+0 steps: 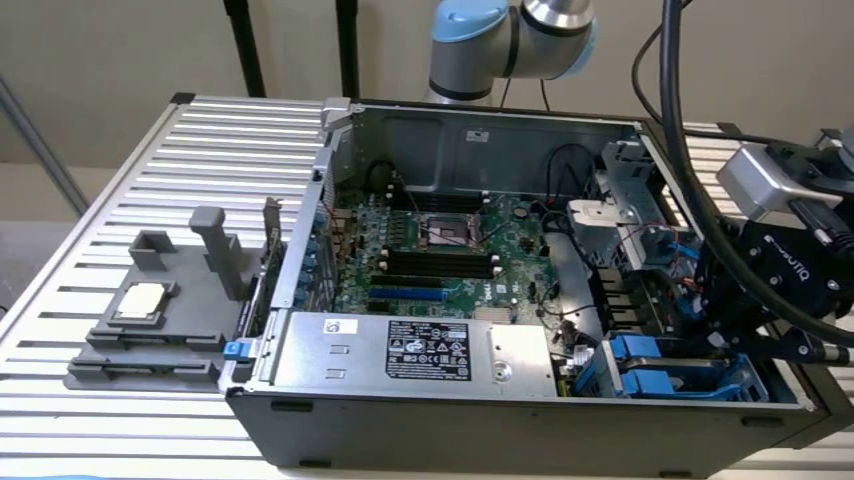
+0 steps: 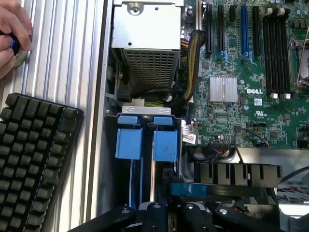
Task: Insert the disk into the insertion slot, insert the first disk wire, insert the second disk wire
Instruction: 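Insert the first disk wire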
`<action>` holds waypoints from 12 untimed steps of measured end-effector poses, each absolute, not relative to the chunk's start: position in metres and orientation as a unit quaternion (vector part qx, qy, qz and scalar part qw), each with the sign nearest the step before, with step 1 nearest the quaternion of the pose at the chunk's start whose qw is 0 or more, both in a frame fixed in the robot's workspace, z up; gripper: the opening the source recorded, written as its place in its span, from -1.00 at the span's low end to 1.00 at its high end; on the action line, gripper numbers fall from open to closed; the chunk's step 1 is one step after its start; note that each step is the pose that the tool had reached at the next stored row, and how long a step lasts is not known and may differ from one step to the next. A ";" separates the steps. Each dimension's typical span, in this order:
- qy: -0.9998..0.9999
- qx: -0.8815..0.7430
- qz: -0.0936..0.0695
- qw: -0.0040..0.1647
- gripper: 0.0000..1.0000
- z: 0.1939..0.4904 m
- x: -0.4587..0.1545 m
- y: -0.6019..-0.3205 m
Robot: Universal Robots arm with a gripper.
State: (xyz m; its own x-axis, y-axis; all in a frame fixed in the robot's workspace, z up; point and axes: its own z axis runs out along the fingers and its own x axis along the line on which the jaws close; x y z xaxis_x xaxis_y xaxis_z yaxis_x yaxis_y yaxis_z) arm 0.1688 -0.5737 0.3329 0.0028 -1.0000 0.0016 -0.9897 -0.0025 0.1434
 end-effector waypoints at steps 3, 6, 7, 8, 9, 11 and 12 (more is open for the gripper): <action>-0.705 0.705 -0.049 0.053 -0.66 0.331 0.169 -0.574; -0.706 0.705 -0.048 0.054 -0.66 0.331 0.169 -0.574; -0.706 0.705 -0.047 0.054 -0.66 0.331 0.169 -0.574; -0.706 0.705 -0.048 0.055 -0.66 0.331 0.169 -0.574; -0.706 0.705 -0.048 0.055 -0.66 0.331 0.169 -0.574; -0.706 0.705 -0.048 0.055 -0.64 0.330 0.169 -0.574; -0.706 0.705 -0.048 0.055 -0.64 0.331 0.169 -0.574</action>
State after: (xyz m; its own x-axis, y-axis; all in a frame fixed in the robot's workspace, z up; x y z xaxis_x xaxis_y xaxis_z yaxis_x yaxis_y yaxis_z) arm 0.1688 -0.5736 0.3314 -0.0012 -1.0000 0.0096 -0.9895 0.0026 0.1446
